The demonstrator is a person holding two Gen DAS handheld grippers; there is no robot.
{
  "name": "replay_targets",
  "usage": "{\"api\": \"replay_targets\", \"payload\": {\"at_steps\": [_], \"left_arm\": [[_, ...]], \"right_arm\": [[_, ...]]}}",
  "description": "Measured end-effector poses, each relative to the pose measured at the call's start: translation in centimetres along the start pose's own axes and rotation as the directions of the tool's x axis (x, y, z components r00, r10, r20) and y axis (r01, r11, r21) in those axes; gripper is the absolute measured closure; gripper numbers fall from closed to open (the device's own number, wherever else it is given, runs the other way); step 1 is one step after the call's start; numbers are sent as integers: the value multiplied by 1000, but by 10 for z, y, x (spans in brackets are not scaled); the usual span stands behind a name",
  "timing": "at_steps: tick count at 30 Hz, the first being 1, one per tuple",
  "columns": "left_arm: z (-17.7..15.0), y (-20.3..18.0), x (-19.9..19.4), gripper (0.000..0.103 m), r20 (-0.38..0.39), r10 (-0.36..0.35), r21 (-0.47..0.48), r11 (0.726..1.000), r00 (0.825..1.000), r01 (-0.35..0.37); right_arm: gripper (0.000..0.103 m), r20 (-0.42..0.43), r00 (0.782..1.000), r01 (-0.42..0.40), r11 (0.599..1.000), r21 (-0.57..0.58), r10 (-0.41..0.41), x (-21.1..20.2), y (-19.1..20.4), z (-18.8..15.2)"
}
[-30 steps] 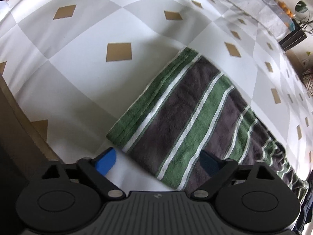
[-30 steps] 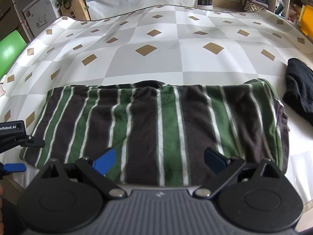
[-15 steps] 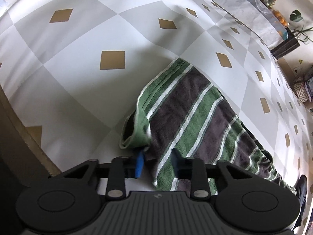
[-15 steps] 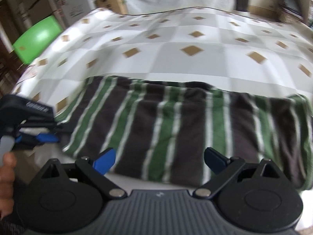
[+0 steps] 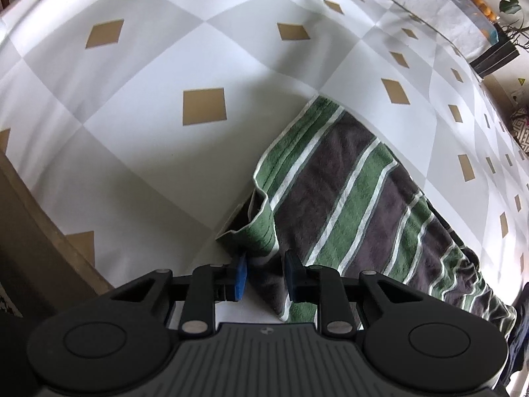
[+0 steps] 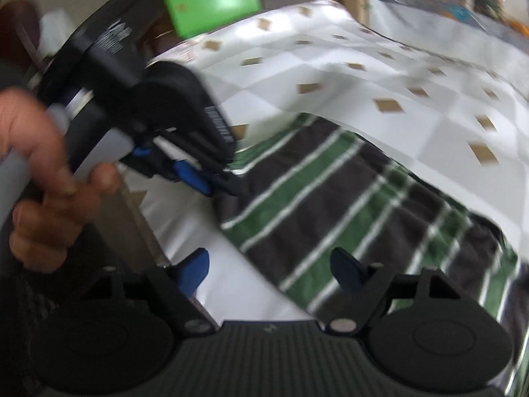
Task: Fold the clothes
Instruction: 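Close the left gripper on the striped shirt's end, then grasp the shirt's end with the right gripper beside the left gripper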
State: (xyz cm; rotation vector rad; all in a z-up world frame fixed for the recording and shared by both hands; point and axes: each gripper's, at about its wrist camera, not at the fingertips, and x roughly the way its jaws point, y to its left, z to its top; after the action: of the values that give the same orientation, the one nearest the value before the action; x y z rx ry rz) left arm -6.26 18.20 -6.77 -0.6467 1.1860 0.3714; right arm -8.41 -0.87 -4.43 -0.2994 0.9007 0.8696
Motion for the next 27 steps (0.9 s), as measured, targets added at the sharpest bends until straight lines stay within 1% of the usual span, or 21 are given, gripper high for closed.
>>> {"api": "replay_targets", "payload": {"at_steps": [1, 3, 4, 7, 9, 11, 14, 23, 25, 27], "left_arm": [[1, 1, 0, 81, -2, 5, -4, 1000, 1000, -5], [5, 3, 0, 81, -5, 15, -9, 1000, 1000, -15], [7, 4, 0, 81, -9, 16, -12, 1000, 1000, -16], [12, 7, 2, 81, -28, 2, -26, 1000, 1000, -3], [14, 9, 3, 81, -38, -9, -37, 999, 999, 8], [15, 11, 4, 81, -45, -17, -53, 999, 999, 14], [15, 12, 5, 81, -56, -28, -69, 997, 998, 24], [16, 5, 4, 81, -55, -11, -23, 1000, 998, 9], [16, 3, 4, 81, -59, -6, -13, 1000, 998, 6], [17, 5, 5, 81, -64, -7, -24, 1000, 998, 6]], "right_arm": [[27, -5, 1000, -3, 1000, -21, 3, 3, 3, 2], [32, -15, 1000, -15, 998, -58, 14, 8, 8, 4], [33, -21, 1000, -21, 997, -76, 19, 10, 11, 6], [37, -28, 999, -38, 990, -138, 35, 20, 20, 12], [40, -22, 999, -50, 986, -159, 47, 27, 25, 16], [40, -9, 998, -58, 986, -159, 57, 33, 29, 18], [40, 6, 999, -44, 983, -176, 46, 44, 36, 19], [40, 33, 999, -23, 977, -211, 31, 66, 43, 20], [41, 33, 999, -22, 977, -212, 29, 71, 43, 20], [43, 31, 999, -19, 978, -210, 26, 75, 43, 20]]}}
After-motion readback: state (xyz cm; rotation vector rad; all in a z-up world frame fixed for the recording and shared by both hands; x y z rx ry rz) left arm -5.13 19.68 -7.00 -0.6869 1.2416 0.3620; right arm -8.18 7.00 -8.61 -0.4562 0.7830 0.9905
